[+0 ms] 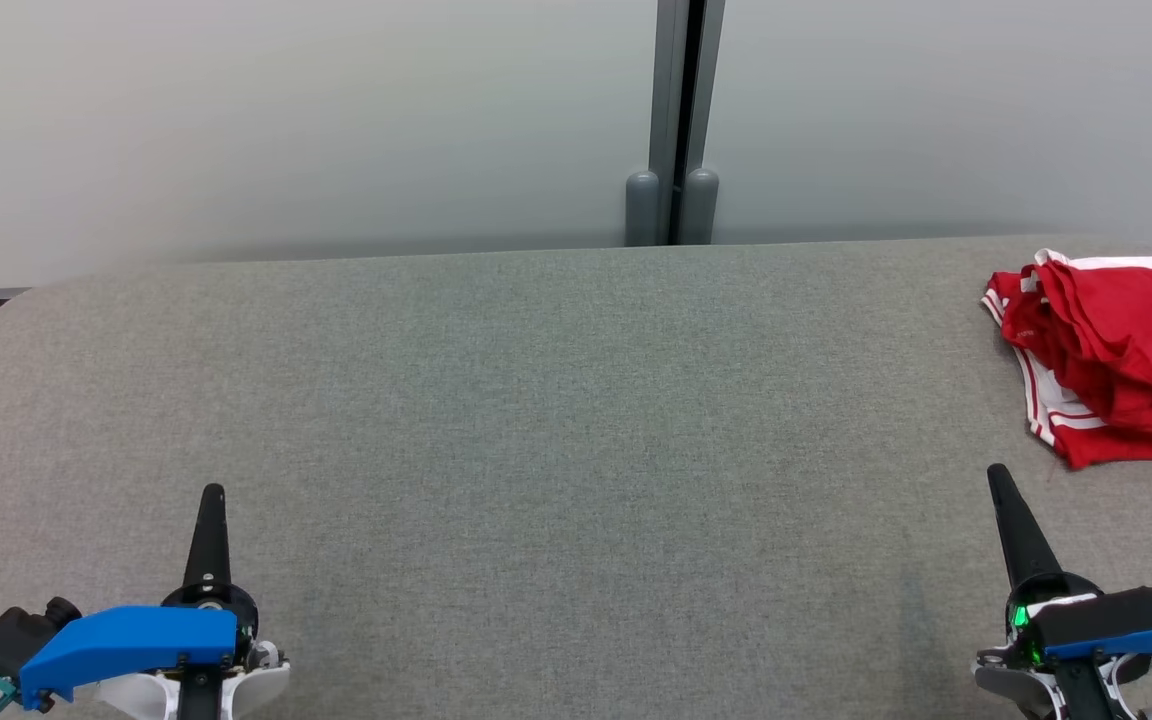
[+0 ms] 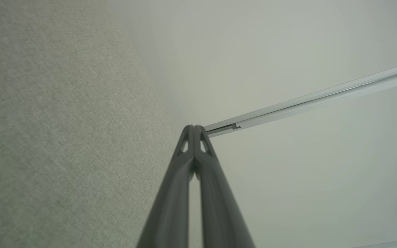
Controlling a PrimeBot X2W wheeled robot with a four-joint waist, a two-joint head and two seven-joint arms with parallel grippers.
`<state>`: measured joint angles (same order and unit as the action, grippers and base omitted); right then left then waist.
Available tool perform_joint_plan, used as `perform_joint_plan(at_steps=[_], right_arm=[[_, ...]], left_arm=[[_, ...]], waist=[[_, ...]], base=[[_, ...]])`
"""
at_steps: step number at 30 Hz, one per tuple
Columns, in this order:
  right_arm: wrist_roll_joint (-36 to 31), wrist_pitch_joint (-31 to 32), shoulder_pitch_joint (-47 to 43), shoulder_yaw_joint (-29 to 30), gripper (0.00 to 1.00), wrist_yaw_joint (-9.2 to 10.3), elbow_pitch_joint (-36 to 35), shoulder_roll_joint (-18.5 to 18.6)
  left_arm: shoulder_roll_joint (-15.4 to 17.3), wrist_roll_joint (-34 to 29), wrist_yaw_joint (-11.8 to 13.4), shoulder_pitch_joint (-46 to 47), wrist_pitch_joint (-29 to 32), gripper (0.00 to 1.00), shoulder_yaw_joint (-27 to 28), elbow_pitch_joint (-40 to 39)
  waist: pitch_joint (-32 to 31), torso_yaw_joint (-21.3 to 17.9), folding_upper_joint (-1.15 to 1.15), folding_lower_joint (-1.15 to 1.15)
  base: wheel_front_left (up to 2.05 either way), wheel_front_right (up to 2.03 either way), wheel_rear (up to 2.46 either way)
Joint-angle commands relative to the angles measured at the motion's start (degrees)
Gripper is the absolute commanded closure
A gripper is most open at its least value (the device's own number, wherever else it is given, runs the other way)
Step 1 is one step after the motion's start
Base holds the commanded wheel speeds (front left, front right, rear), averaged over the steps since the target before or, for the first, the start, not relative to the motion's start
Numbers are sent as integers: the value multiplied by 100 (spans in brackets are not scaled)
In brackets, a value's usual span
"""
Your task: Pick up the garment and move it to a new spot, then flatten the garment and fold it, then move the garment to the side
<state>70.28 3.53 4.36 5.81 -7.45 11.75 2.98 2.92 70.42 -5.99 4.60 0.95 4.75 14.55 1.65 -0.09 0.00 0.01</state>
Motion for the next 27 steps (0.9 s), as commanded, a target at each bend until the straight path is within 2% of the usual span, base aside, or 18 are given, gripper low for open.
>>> perform_joint_plan(at_steps=[1, 27], right_arm=[[151, 40, 105, 19, 100, -4, -17, -3], [1397, 202, 174, 60, 100, -5, 134, -10]], left_arm=[[1, 148, -33, 108, 44, 100, 31, -58], [-3, 1385, -120, 172, 365, 100, 132, -62]], waist=[[-4, 0, 0, 0], [-83, 5, 0, -1]], base=[[0, 0, 0], [0, 0, 0]])
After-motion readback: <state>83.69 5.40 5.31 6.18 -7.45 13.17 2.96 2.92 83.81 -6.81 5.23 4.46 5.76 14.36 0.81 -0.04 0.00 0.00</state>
